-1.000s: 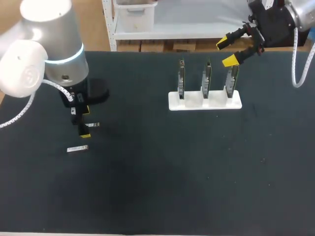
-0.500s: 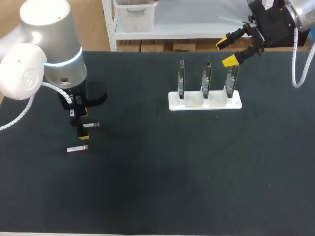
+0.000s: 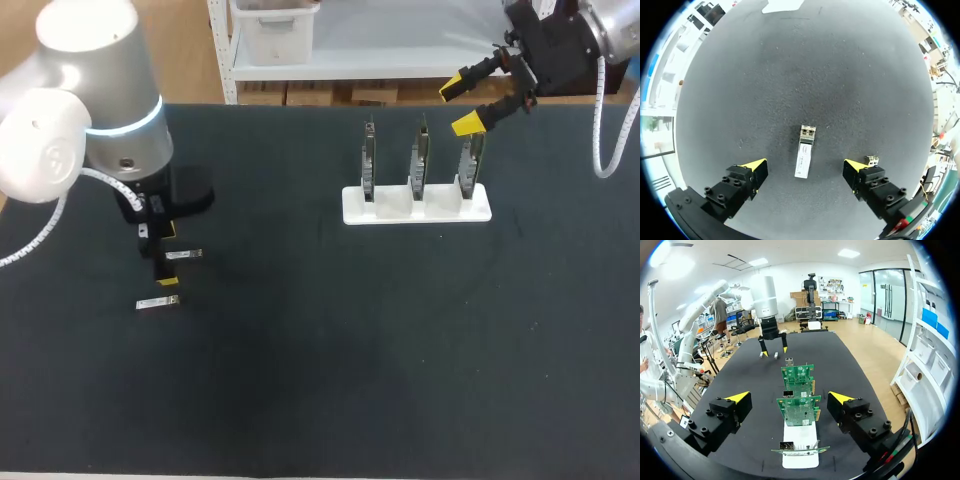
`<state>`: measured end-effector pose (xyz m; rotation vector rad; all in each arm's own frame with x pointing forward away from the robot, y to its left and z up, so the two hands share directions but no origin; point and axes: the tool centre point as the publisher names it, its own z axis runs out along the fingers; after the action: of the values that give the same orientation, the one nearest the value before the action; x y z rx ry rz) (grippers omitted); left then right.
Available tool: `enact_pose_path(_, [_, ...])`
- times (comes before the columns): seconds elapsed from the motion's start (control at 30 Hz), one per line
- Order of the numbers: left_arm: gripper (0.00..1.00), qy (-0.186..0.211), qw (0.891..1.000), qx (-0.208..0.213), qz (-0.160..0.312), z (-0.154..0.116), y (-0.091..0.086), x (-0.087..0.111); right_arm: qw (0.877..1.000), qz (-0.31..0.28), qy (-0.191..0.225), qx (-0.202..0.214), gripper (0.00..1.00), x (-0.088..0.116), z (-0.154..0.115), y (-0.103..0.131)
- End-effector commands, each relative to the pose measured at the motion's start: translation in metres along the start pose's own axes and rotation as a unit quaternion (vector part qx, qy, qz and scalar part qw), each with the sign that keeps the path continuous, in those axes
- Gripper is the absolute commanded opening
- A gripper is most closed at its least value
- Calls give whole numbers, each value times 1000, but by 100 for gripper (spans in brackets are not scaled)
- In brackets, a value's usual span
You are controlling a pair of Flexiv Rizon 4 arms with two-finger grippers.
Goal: Pick up the optical module with the left hand, and insert it into the network port with the right hand.
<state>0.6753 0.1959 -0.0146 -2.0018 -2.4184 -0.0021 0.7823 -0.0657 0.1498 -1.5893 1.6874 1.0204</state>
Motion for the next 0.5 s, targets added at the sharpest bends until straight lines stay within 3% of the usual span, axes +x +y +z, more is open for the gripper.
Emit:
enact_pose_path(0.03, [100,3,1000,6,2,2,5,1,1000,-1,0,2,100,0,0,2])
enact_pose_path(0.07, [93,3,1000,7,3,2,5,2,1000,-1,0,2,100,0,0,2])
enact_pose_path(0.2, [7,4,1000,10,4,3,5,2,1000,-1,0,2,100,0,0,2])
enact_pose_path(0.23, [1,3,1000,10,4,3,5,3,1000,-1,0,2,100,0,0,2])
enact_pose_path(0.5, [0,-1,1000,14,1,7,4,3,1000,-1,0,2,100,0,0,2])
